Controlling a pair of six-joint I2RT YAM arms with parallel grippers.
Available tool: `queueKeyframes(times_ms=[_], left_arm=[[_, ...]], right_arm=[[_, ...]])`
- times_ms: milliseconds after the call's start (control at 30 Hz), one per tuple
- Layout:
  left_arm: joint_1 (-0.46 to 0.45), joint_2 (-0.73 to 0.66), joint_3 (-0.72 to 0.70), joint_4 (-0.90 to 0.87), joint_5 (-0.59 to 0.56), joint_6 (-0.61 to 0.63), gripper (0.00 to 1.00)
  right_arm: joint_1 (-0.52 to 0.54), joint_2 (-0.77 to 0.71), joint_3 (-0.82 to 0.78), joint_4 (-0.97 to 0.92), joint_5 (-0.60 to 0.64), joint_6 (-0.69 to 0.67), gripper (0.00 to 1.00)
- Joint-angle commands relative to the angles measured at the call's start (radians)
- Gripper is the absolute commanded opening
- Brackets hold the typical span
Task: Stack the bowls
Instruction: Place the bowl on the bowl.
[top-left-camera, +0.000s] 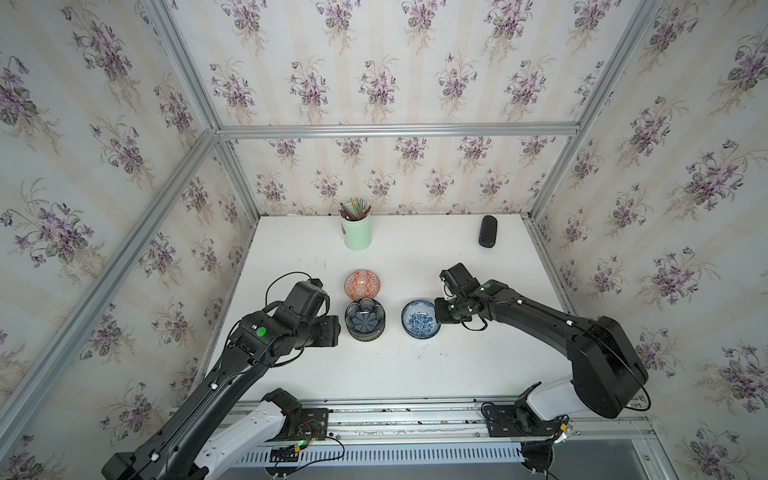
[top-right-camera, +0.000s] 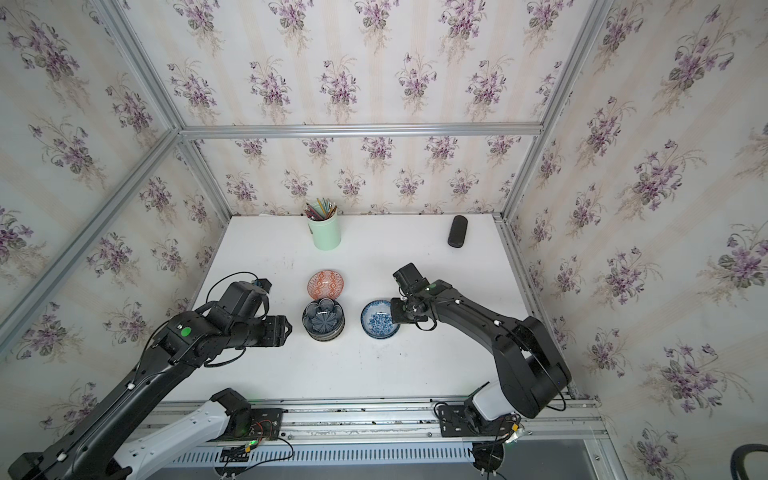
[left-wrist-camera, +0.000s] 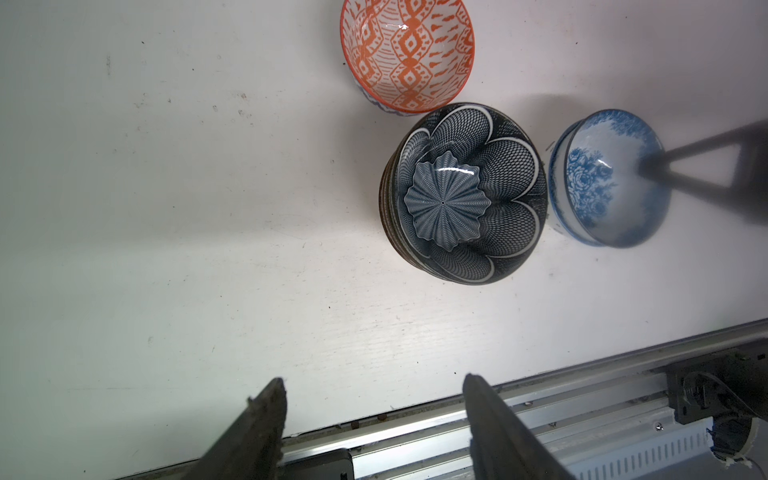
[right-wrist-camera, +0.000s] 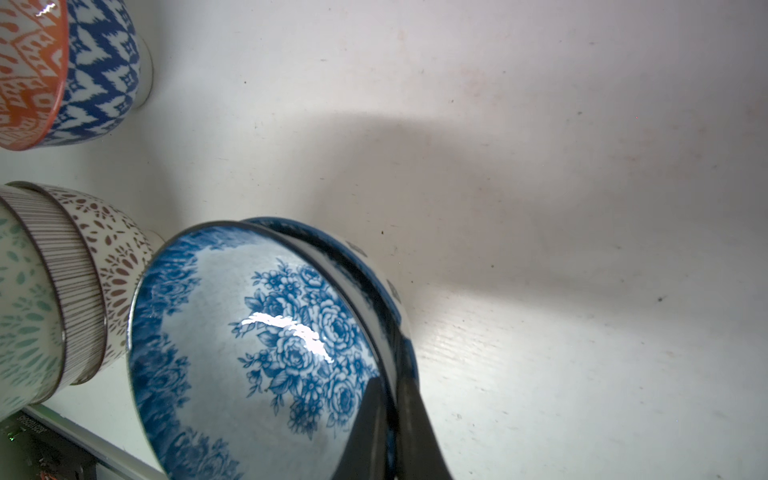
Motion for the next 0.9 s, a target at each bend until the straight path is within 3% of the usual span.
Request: queueKeyframes(times_ms=[0, 467, 867], left_arm=[[0.001, -0.001, -0.001, 0.008, 0.002, 0.010, 0.69], [0.001, -0.001, -0.003, 0.009, 0.002, 0.010, 0.69], [0.001, -0.001, -0.003, 0.009, 0.007, 0.011, 0.69]], right_arm=[[0.000, 0.001, -0.001, 0.023, -0.007, -0.009, 0.00], [0.000, 0.006, -0.006, 0.020, -0.012, -0.013, 0.00], [0.000, 0.004, -0.011, 0.016, -0.017, -0.012, 0.11]])
